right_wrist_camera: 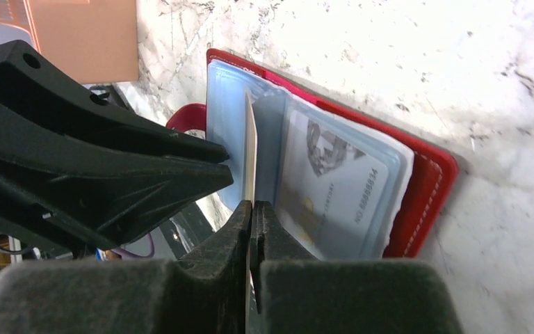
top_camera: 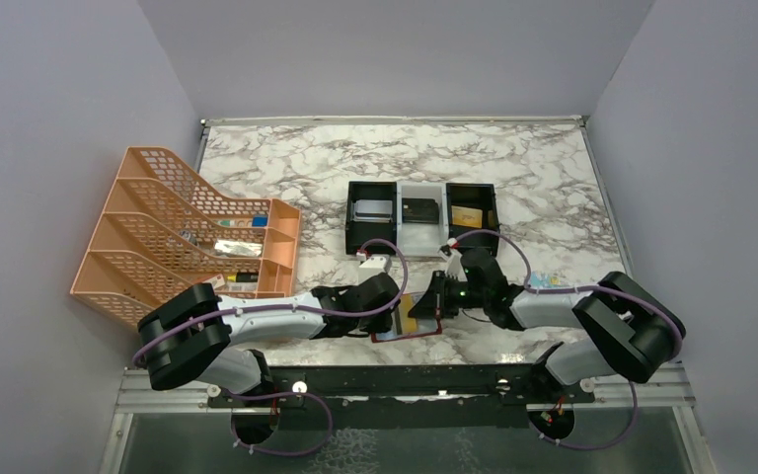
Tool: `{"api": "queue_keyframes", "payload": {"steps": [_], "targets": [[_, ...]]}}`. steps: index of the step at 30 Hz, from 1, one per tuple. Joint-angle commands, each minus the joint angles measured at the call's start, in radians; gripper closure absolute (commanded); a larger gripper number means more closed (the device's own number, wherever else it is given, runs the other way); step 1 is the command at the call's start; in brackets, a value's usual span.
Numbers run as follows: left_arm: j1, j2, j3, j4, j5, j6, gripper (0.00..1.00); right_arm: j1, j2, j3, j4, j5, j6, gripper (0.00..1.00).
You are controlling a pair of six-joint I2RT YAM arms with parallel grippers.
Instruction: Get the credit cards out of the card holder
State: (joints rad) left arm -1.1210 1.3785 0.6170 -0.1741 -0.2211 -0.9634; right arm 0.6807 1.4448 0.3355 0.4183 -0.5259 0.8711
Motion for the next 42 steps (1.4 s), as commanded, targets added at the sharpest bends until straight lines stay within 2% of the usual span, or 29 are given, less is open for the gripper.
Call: {"api": "queue_keyframes", "payload": {"steps": [1,6,10,14,15,19,22,30,42], "targets": [[-0.006,0.012,-0.007,-0.094,0.006,-0.002,0.77,-0.003,-0.058,-0.046,-0.046,0.059,-0.007,0.98],[-0.007,0.026,0.003,-0.093,0.009,0.006,0.77,-0.004,-0.034,-0.076,0.053,0.002,0.044,0.9],[-0.007,0.043,0.01,-0.094,0.014,0.009,0.77,-0.003,0.032,-0.065,0.116,-0.03,0.081,0.8],[-0.007,0.05,0.012,-0.093,0.016,0.009,0.78,-0.003,0.095,-0.064,0.186,-0.053,0.114,0.73],[-0.007,0.05,0.013,-0.093,0.016,0.008,0.78,-0.003,0.108,-0.063,0.201,-0.064,0.115,0.74],[-0.007,0.044,0.018,-0.11,0.01,-0.02,0.78,-0.003,0.1,-0.067,0.192,-0.041,0.113,0.94],[-0.005,0.059,0.06,-0.185,0.006,-0.069,0.75,-0.003,0.052,-0.067,0.117,0.013,0.087,0.98],[-0.006,0.165,0.163,-0.376,-0.035,-0.102,0.63,-0.003,-0.045,-0.077,-0.011,0.074,0.04,0.99],[-0.011,0.276,0.239,-0.467,-0.078,-0.097,0.61,-0.003,-0.243,-0.061,-0.206,0.152,-0.006,0.99]]}}
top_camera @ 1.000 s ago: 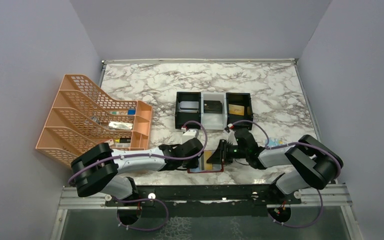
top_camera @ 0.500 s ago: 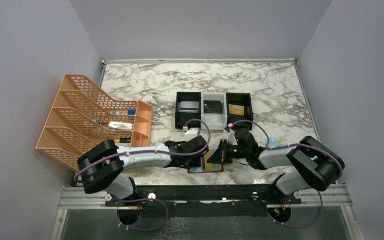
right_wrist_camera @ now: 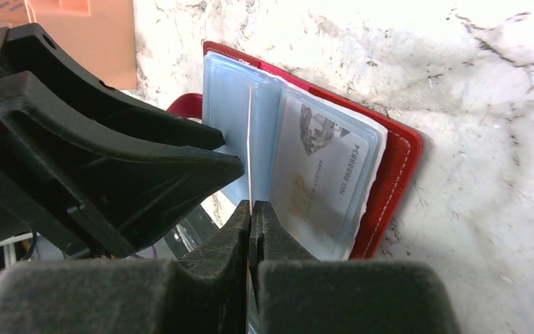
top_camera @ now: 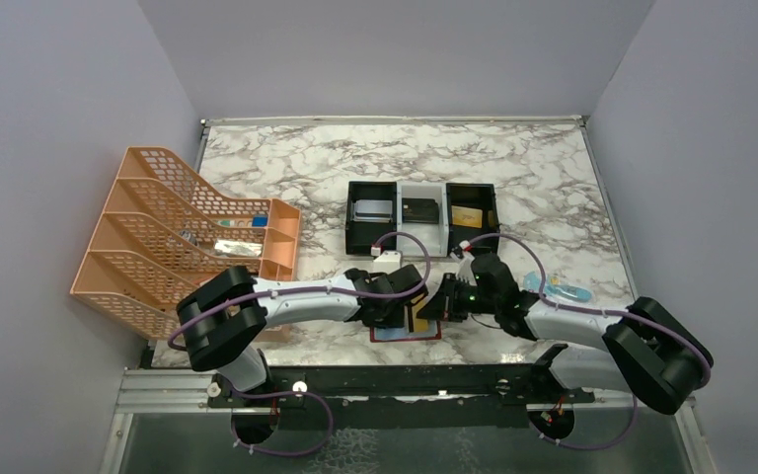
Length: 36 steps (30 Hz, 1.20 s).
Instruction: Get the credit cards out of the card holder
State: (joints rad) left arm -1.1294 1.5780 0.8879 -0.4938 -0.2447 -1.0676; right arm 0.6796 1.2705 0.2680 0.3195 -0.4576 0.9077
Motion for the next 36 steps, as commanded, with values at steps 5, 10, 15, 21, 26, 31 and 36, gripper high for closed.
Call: {"api": "queue_keyframes", "payload": {"steps": [5,10,15,21,26,31,36], "targets": [[-0.009,0.096,-0.021,-0.149,-0.054,0.012,0.62,-0.002,-0.142,0.019,-0.2,0.124,-0.065,0.99],[-0.013,0.102,-0.009,-0.151,-0.054,0.018,0.62,-0.002,-0.211,0.041,-0.286,0.168,-0.089,0.99],[-0.016,0.105,-0.002,-0.156,-0.057,0.024,0.62,-0.002,-0.289,0.081,-0.382,0.236,-0.117,0.99],[-0.017,0.032,0.0,-0.157,-0.098,0.016,0.61,-0.002,-0.409,0.161,-0.521,0.413,-0.181,0.99],[-0.018,-0.062,0.013,-0.151,-0.154,0.065,0.58,-0.002,-0.483,0.221,-0.531,0.545,-0.239,0.99],[-0.018,-0.131,0.002,-0.122,-0.164,0.099,0.51,-0.002,-0.488,0.273,-0.501,0.606,-0.307,0.99],[-0.018,-0.181,-0.015,-0.087,-0.148,0.124,0.45,-0.002,-0.451,0.323,-0.497,0.672,-0.437,0.99]]}}
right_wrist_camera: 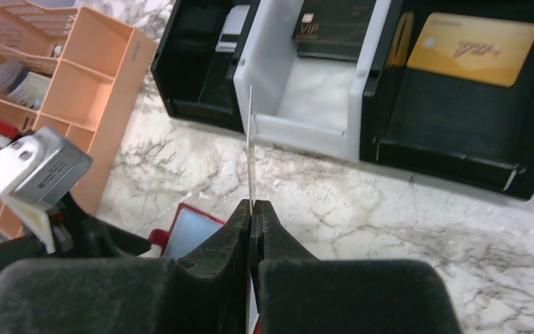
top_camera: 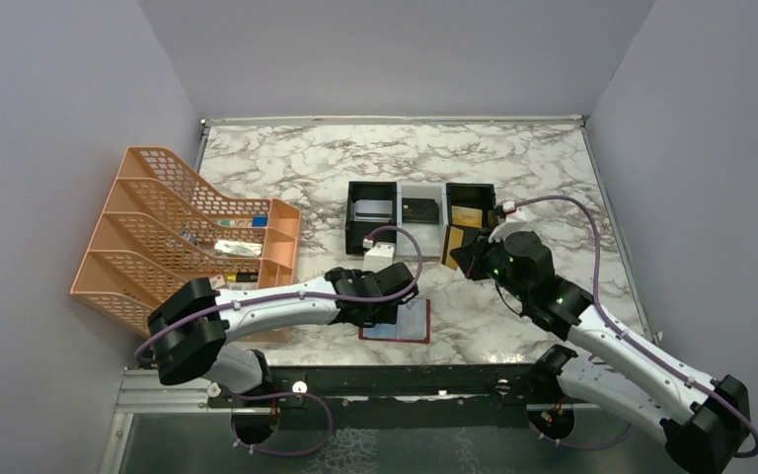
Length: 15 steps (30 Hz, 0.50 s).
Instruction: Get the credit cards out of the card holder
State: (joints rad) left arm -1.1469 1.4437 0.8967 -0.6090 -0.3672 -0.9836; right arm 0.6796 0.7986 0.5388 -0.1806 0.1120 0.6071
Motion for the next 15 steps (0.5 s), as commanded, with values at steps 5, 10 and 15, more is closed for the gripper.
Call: {"api": "queue_keyframes", "payload": {"steps": [5,10,15], "targets": [[-0.001,-0.073,-0.056,0.083,0.018,0.101,0.42,-0.086,0.056,0.069,0.058,-0.024,-0.223,0.99],[0.003,-0.121,-0.099,0.109,0.024,0.103,0.35,-0.36,0.183,0.109,0.101,-0.469,-0.19,0.99],[0.021,-0.186,-0.137,0.125,0.056,0.12,0.29,-0.492,0.323,0.209,0.007,-0.595,-0.128,0.99]]}}
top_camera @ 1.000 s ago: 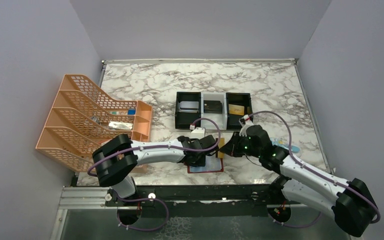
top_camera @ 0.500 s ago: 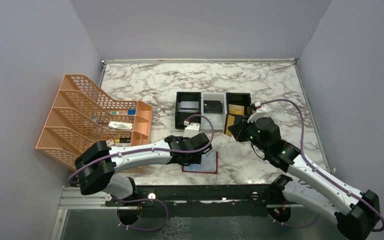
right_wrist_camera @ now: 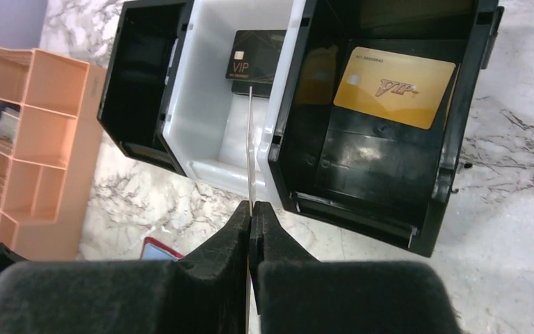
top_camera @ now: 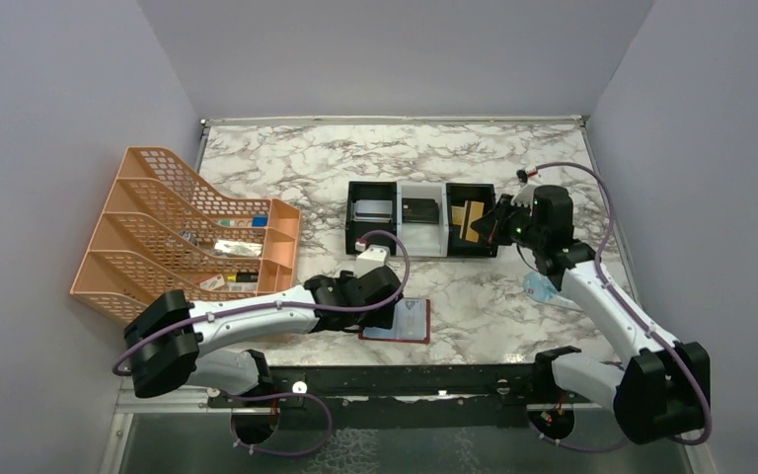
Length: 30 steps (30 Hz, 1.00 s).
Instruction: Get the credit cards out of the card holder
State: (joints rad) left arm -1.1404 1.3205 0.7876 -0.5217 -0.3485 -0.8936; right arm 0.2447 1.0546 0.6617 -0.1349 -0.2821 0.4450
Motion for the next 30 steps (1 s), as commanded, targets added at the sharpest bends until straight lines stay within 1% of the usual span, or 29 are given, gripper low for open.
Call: {"api": "queue_keyframes", "payload": {"steps": [1,3,6,9,11,13,16,19,22,23,30], "targets": [[0.017,-0.073,-0.032,0.041,0.043,0.037,0.28,-0.067,0.104,0.107,-0.06,-0.199,0.034,0.99],[0.022,-0.09,-0.036,0.046,0.059,0.049,0.27,-0.076,0.16,0.158,-0.107,-0.194,0.026,0.99],[0.027,-0.104,-0.036,0.045,0.072,0.063,0.26,-0.076,0.209,0.231,-0.146,-0.132,-0.005,0.99],[0.032,-0.127,-0.051,0.043,0.069,0.064,0.24,-0.076,0.194,0.255,-0.119,0.03,-0.083,0.99],[0.04,-0.145,-0.065,0.045,0.06,0.06,0.2,-0.076,0.168,0.229,-0.037,0.093,-0.174,0.99],[0.051,-0.157,-0.075,0.044,0.051,0.062,0.16,-0.075,0.156,0.188,0.059,0.084,-0.313,0.99],[0.073,-0.167,-0.082,0.045,0.048,0.069,0.09,-0.057,0.153,0.141,0.138,0.057,-0.488,0.99],[0.097,-0.172,-0.078,0.043,0.056,0.079,0.07,-0.019,0.16,0.087,0.205,0.028,-0.639,0.99],[0.128,-0.185,-0.078,0.043,0.077,0.087,0.06,0.052,0.181,0.042,0.249,0.116,-0.84,0.99],[0.138,-0.189,-0.08,0.043,0.082,0.087,0.06,0.061,0.192,0.041,0.256,0.131,-0.881,0.99],[0.23,-0.192,-0.07,0.035,0.141,0.122,0.05,0.065,0.312,0.081,0.244,0.21,-1.027,0.99]]}}
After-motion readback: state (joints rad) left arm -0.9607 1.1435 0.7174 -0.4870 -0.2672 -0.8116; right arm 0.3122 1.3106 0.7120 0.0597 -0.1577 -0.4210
